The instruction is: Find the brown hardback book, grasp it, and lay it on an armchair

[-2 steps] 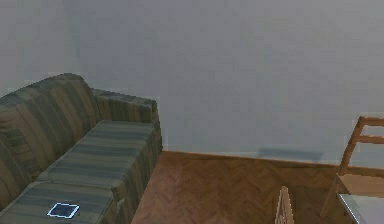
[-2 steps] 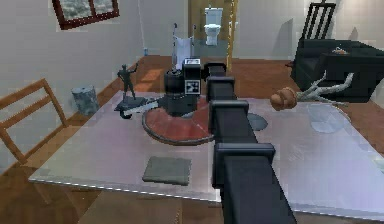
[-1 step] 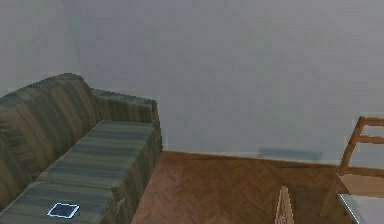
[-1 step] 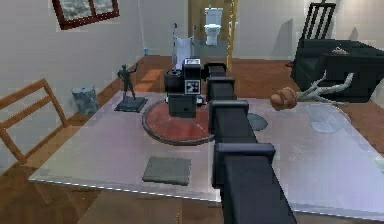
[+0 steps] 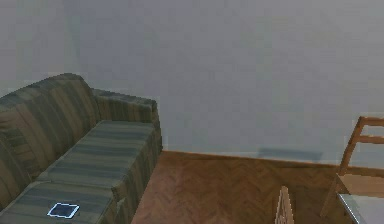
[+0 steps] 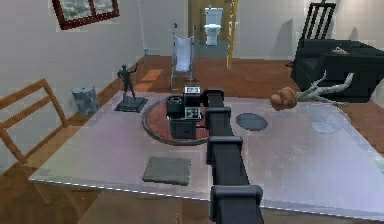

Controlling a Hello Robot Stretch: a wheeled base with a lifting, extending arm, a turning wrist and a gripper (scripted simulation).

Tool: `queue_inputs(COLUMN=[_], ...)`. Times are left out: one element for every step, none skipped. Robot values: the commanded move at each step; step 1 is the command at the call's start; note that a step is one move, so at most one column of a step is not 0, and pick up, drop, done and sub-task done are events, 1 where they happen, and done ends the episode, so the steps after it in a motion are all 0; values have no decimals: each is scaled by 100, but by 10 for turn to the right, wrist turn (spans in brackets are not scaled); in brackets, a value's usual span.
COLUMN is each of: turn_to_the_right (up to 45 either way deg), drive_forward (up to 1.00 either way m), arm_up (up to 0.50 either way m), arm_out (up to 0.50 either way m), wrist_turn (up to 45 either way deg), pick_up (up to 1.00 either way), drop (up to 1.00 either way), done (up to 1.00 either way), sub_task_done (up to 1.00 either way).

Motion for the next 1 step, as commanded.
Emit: queue_inputs(turn_to_the_right=[0], drive_forward=[0], arm_up=[-32], arm_out=[0], wrist_turn=[0], pick_up=[0], drop=[0], done=[0], sub_task_done=[0])
